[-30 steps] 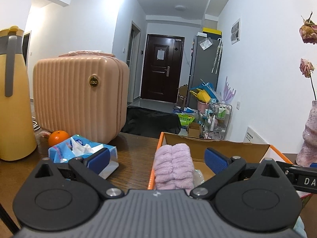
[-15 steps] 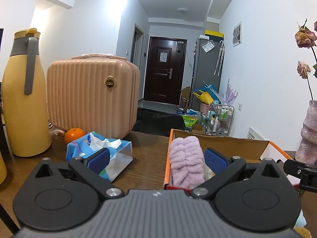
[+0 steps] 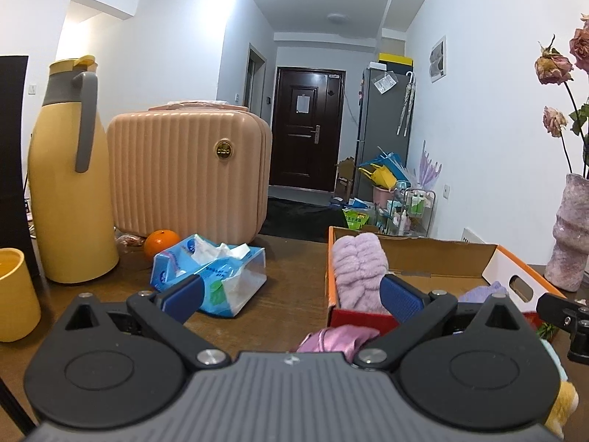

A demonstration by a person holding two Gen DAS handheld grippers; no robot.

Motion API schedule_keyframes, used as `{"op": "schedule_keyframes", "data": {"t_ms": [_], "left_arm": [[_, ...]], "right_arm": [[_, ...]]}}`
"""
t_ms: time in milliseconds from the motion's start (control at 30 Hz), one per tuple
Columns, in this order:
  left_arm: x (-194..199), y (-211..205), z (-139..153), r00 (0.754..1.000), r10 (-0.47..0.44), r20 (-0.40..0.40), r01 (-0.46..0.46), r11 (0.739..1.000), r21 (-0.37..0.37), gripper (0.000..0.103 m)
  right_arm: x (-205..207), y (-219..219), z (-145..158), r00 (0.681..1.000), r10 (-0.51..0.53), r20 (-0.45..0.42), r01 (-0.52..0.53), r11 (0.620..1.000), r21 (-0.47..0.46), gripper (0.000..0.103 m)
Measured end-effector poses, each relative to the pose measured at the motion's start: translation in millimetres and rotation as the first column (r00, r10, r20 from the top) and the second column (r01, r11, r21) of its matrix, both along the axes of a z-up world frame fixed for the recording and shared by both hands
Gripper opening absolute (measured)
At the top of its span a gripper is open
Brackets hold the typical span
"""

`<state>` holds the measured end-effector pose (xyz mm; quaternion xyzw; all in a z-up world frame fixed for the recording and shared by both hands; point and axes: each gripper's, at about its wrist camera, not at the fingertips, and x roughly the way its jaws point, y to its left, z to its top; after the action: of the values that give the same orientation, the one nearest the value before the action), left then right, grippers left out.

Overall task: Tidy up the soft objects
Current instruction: 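Move both tools back toward the remaining soft items on the table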

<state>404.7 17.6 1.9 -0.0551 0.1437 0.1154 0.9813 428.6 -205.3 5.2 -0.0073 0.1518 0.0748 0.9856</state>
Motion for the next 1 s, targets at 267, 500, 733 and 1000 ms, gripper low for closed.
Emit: {"op": "schedule_keyframes", "data": {"t_ms": [267, 500, 733, 1000], "left_arm": [[-24, 0, -2, 1.000, -0.016, -0.009, 0.016, 1.000, 0.020, 0.103], [-45, -1, -2, 0.999, -0.039, -0.010, 0.040, 0.999, 0.035, 0.103], [-64, -1, -4, 0.998, -0.062, -0.017, 0.063, 0.997, 0.047, 0.103], [-82, 1, -7, 0.996, -0.077, -0.036, 0.079, 0.995, 0.053, 0.103]], "right_arm": [[-26, 2, -6, 1.000, 0.013, 0.018, -0.012, 1.000, -0.029, 0.103], [-50, 3, -9, 0.999, 0.032, 0.030, -0.030, 0.998, -0.051, 0.103], [-70, 4, -11, 0.998, 0.052, 0.036, -0.049, 0.997, -0.061, 0.103], [-90, 3, -15, 0.998, 0.062, 0.034, -0.059, 0.995, -0.075, 0.103]]}}
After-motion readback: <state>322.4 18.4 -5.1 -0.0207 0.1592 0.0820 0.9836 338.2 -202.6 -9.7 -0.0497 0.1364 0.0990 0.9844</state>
